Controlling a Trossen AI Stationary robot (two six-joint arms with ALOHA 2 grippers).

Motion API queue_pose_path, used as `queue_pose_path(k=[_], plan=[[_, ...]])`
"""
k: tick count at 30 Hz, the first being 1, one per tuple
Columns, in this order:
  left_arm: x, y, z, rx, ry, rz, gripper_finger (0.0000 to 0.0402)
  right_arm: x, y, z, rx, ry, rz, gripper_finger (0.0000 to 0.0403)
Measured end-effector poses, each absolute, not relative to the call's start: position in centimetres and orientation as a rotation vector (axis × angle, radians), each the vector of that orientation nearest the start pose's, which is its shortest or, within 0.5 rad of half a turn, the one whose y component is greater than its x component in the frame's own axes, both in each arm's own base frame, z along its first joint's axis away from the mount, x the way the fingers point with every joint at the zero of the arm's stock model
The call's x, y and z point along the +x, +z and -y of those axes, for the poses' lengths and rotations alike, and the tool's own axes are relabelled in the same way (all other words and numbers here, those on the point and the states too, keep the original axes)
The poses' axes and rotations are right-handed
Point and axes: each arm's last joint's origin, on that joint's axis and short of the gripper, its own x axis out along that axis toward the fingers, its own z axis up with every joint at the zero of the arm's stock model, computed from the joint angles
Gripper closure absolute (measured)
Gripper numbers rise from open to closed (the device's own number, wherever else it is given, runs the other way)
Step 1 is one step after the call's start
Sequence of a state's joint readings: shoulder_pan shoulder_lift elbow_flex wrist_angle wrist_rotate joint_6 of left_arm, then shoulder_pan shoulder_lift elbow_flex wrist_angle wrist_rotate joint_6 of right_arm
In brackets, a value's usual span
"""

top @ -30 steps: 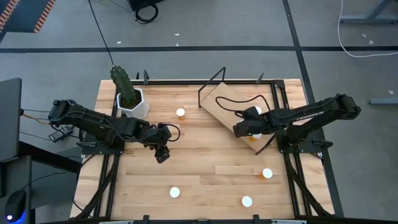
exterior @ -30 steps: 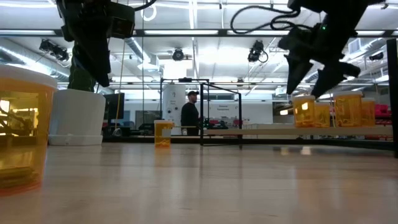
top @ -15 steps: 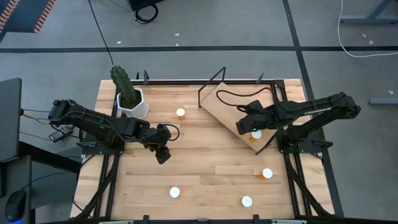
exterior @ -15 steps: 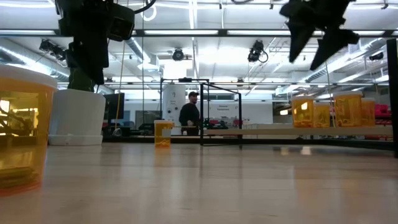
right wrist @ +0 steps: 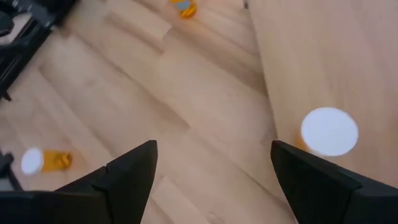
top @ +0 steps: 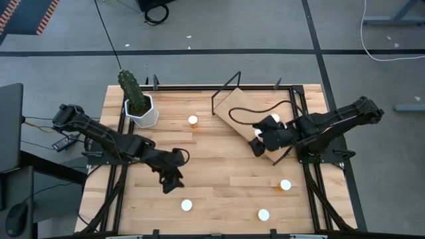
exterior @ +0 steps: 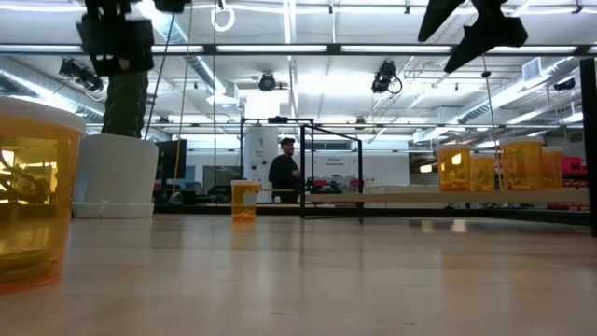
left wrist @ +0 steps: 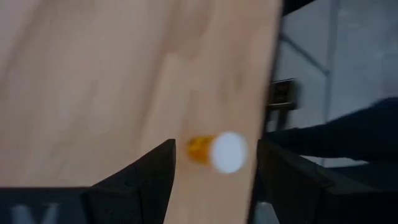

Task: Pick and place medicine bottles onto shelf by color
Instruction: Put the orange pill bottle to the middle left on the shelf

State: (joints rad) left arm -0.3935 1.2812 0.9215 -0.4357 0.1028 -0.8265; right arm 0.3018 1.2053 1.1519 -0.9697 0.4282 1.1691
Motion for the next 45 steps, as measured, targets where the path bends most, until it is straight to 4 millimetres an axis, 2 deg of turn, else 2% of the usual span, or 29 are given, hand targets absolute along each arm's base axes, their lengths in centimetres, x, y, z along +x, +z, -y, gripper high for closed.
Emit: queue_pose_path(k=[4,9,13,22,28,34,37,41,45], plan=[[24.7,26.8,11.3,-0.699,-0.185,-0.809,0.0173,21.3,31.7,-6.7,0.694,-0.586,-0.762,0.0081],[25.5,27.9,11.4,-0.868,-0.088,-0.648,0.0175,20.7,31.7,-8.2,0.657,-0.519,-0.781,0.0085],[25.7,28.6,11.8,-0.930,-0.124,-0.579,0.0175,20.2,31.7,-9.7,0.652,-0.455,-0.786,0.0093],[25.0,29.8,14.2,-0.922,-0.284,-0.508,0.0181,19.8,32.7,-13.5,0.836,-0.297,-0.681,0.0097],[24.2,31.6,15.7,-0.714,-0.355,-0.512,0.0182,20.0,31.6,-16.7,0.932,-0.247,-0.705,0.0098],[23.1,31.7,16.9,-0.395,-0.279,-0.686,0.0177,20.6,28.9,-21.1,0.962,-0.124,-0.873,0.0098],[22.6,30.7,17.6,-0.270,-0.284,-0.770,0.0168,20.6,27.0,-22.7,0.986,-0.152,-0.985,0.0098],[22.5,29.3,18.7,-0.188,-0.304,-0.832,0.0147,20.5,24.9,-24.4,1.042,-0.229,-1.053,0.0098],[22.9,27.5,19.8,-0.138,-0.277,-0.884,0.0122,20.4,23.5,-25.0,1.141,-0.353,-1.123,0.0098]])
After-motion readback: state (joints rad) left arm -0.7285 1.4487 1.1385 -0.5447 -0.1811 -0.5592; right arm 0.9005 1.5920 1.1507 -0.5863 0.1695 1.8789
